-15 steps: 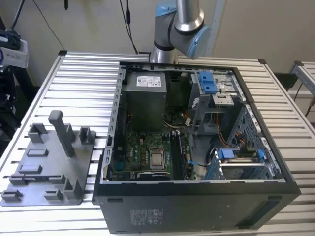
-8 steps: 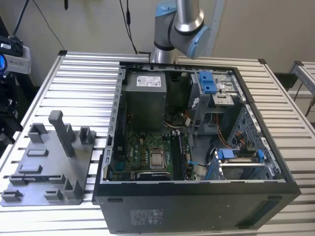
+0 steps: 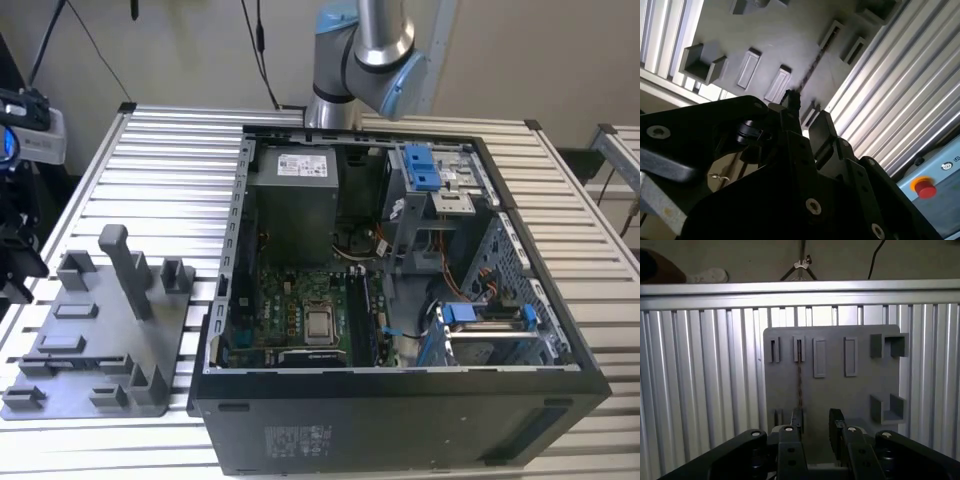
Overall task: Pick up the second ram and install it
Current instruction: 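Pick up the second ram and move it above second insertion slot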
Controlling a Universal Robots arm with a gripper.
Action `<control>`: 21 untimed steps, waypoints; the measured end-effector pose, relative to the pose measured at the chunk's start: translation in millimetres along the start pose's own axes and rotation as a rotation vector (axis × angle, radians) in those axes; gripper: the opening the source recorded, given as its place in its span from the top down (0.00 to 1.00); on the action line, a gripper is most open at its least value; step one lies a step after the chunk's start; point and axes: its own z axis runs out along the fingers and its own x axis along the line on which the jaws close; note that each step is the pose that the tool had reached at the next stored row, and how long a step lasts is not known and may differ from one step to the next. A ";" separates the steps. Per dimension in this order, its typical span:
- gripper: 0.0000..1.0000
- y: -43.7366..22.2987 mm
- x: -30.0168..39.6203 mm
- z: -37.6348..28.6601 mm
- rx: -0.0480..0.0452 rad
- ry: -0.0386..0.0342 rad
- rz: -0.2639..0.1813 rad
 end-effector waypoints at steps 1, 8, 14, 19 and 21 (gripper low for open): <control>0.64 -0.1 0.2 1.4 0.0000 0.0000 0.000; 0.64 -0.1 0.9 11.4 -0.0001 0.0001 -0.002; 0.64 -0.2 1.3 19.6 -0.0002 0.0001 -0.003; 0.64 -0.3 1.9 28.1 -0.0003 0.0001 -0.004; 0.64 -0.3 2.1 31.5 -0.0003 0.0001 -0.005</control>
